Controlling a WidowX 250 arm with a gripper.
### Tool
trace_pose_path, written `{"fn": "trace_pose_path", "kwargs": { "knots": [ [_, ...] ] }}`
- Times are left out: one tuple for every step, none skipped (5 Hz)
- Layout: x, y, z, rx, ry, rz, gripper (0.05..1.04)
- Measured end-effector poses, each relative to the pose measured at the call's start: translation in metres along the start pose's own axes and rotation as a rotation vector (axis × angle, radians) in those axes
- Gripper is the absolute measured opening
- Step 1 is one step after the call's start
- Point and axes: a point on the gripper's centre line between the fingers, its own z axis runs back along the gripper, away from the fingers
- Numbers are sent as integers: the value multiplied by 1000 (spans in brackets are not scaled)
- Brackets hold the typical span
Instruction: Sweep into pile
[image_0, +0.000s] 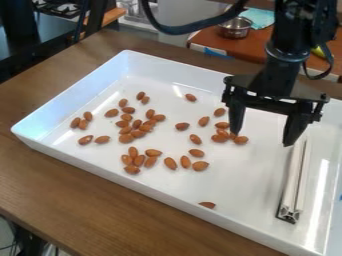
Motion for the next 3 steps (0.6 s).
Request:
{"fn": "trace_pose_path", "kwargs": {
  "knots": [
    [-10,3,-19,32,55,-5,1000],
    [-14,0,-22,7,69,2,1000],
    [-17,2,-14,-13,60,4,1000]
  ]
}}
